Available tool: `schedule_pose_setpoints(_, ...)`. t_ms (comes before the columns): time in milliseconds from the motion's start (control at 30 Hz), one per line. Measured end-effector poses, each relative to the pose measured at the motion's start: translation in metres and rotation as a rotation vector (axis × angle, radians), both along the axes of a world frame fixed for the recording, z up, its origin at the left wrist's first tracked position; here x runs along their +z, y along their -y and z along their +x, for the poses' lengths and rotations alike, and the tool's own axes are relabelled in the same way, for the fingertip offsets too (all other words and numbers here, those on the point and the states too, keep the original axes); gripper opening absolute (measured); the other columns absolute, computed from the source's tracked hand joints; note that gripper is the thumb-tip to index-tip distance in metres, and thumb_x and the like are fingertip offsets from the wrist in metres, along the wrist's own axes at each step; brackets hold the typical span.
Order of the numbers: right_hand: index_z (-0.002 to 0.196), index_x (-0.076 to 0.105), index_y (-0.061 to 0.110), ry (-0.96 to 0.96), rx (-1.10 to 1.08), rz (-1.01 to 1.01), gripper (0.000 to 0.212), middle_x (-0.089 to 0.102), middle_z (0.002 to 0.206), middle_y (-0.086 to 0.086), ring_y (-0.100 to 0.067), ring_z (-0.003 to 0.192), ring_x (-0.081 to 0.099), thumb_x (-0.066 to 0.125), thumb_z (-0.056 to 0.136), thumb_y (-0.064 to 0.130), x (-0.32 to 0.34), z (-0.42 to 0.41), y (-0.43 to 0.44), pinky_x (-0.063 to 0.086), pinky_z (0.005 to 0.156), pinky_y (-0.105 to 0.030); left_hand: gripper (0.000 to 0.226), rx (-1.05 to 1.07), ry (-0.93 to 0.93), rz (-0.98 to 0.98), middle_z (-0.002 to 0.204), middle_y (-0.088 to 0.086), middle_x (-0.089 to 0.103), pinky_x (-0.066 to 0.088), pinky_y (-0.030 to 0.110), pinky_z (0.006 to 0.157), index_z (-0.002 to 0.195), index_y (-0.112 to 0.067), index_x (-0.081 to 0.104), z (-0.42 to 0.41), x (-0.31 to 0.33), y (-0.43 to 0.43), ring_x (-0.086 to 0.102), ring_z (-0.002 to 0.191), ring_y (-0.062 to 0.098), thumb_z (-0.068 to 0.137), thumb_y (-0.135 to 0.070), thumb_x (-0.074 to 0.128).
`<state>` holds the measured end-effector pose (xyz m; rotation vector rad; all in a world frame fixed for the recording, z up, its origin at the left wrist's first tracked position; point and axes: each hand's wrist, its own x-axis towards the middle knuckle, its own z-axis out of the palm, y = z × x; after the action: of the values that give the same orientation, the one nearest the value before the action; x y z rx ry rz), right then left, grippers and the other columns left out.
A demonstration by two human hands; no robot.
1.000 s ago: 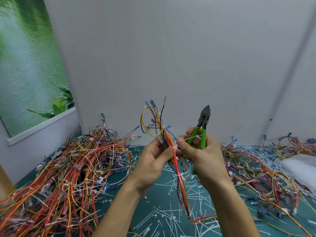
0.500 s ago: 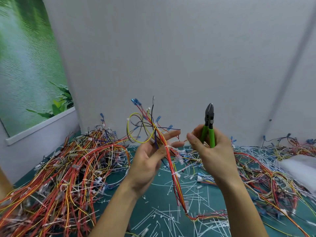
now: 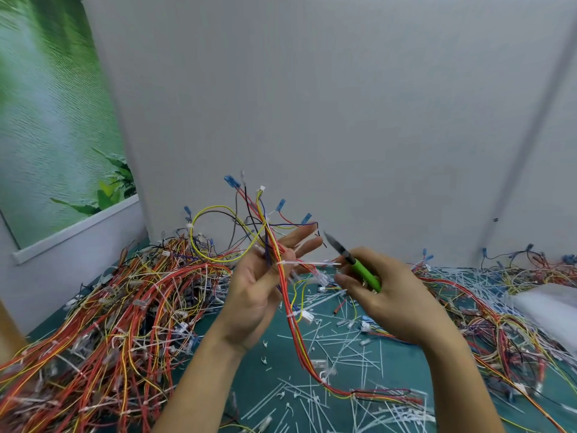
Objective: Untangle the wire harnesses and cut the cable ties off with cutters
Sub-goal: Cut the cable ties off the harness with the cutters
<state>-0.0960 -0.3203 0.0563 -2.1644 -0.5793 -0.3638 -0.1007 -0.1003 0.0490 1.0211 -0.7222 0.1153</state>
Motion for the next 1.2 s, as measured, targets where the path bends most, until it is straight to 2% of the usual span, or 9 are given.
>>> schedule_pose_setpoints(100, 0.11, 0.066, 0.032, 0.013, 0.017, -0.087, 0.013, 0.069, 0.091, 0.008, -0.016, 0.085, 0.066, 0.065, 0.098, 0.038, 0.0, -0.002, -0.003, 0.055, 0.078, -0.041, 0.025, 0.072, 0.003, 0.01, 0.145, 0.016, 0.057, 0.047, 0.036, 0.108, 0.112, 0.002, 0.052, 0.0, 0.001, -0.002, 0.053, 0.135, 0.035, 0.096, -0.017, 0.058)
schedule_pose_setpoints(167, 0.112, 0.065, 0.031, 0.029, 0.029, -0.106, 0.015, 0.069, 0.092, 0.009, -0.014, 0.086, 0.065, 0.064, 0.099, 0.038, 0.001, -0.004, -0.006, 0.055, 0.078, -0.041, 0.019, 0.124, 0.019, 0.035, 0.142, 0.013, 0.059, 0.04, 0.04, 0.116, 0.111, -0.006, 0.061, 0.001, 0.0, -0.002, 0.051, 0.138, 0.031, 0.096, -0.018, 0.058)
schedule_pose_setpoints(233, 0.113, 0.064, 0.031, 0.065, 0.022, -0.126, 0.015, 0.069, 0.093, 0.009, -0.011, 0.086, 0.064, 0.064, 0.099, 0.037, 0.001, -0.005, -0.008, 0.053, 0.076, -0.032, 0.015, 0.177, 0.037, 0.075, 0.14, 0.011, 0.062, 0.036, 0.046, 0.118, 0.106, -0.023, 0.071, 0.0, 0.0, -0.003, 0.05, 0.139, 0.028, 0.098, -0.018, 0.059)
schedule_pose_setpoints(300, 0.115, 0.064, 0.032, 0.099, 0.011, -0.126, 0.016, 0.068, 0.095, 0.012, -0.005, 0.088, 0.062, 0.065, 0.099, 0.033, 0.002, -0.007, -0.01, 0.046, 0.071, -0.014, 0.014, 0.218, 0.042, 0.113, 0.139, 0.009, 0.063, 0.036, 0.048, 0.116, 0.104, -0.027, 0.073, 0.0, 0.0, -0.003, 0.052, 0.137, 0.027, 0.098, -0.02, 0.062)
schedule_pose_setpoints(400, 0.123, 0.065, 0.031, 0.119, 0.007, -0.13, 0.025, 0.068, 0.102, 0.016, 0.003, 0.094, 0.06, 0.067, 0.098, 0.028, 0.004, -0.008, -0.012, 0.04, 0.074, -0.003, 0.013, 0.239, 0.05, 0.132, 0.138, 0.01, 0.064, 0.041, 0.044, 0.113, 0.103, -0.025, 0.073, 0.0, 0.001, -0.004, 0.054, 0.136, 0.028, 0.094, -0.023, 0.064)
schedule_pose_setpoints(633, 0.129, 0.065, 0.03, 0.147, 0.025, -0.159, 0.033, 0.067, 0.11, 0.019, 0.008, 0.102, 0.057, 0.068, 0.097, 0.026, 0.004, -0.009, -0.012, 0.038, 0.082, -0.001, 0.024, 0.296, 0.081, 0.19, 0.129, 0.007, 0.07, 0.049, 0.028, 0.103, 0.112, -0.006, 0.073, 0.002, 0.0, -0.008, 0.062, 0.127, 0.026, 0.092, -0.018, 0.067)
schedule_pose_setpoints(933, 0.131, 0.065, 0.032, 0.172, 0.012, -0.21, 0.037, 0.065, 0.111, 0.015, -0.001, 0.101, 0.057, 0.071, 0.096, 0.025, 0.002, -0.006, -0.008, 0.039, 0.086, -0.006, 0.029, 0.313, 0.084, 0.193, 0.123, 0.003, 0.073, 0.051, 0.024, 0.098, 0.117, -0.017, 0.075, 0.004, -0.001, -0.009, 0.066, 0.121, 0.022, 0.088, -0.022, 0.071)
schedule_pose_setpoints(1067, 0.131, 0.065, 0.031, 0.156, 0.01, -0.2, 0.035, 0.065, 0.109, 0.015, -0.001, 0.101, 0.057, 0.07, 0.096, 0.027, 0.002, -0.006, -0.011, 0.039, 0.084, -0.004, 0.024, 0.319, 0.089, 0.212, 0.122, 0.001, 0.073, 0.052, 0.024, 0.096, 0.11, -0.019, 0.078, 0.004, -0.001, -0.01, 0.067, 0.12, 0.021, 0.087, -0.02, 0.071)
schedule_pose_setpoints(1200, 0.117, 0.069, 0.035, 0.094, 0.0, -0.177, 0.022, 0.067, 0.096, 0.019, -0.001, 0.09, 0.059, 0.069, 0.096, 0.029, 0.001, -0.006, -0.014, 0.047, 0.072, -0.013, 0.024, 0.351, 0.089, 0.254, 0.121, 0.002, 0.074, 0.053, 0.024, 0.094, 0.11, -0.001, 0.073, 0.006, -0.003, -0.012, 0.068, 0.118, 0.021, 0.088, -0.011, 0.07)
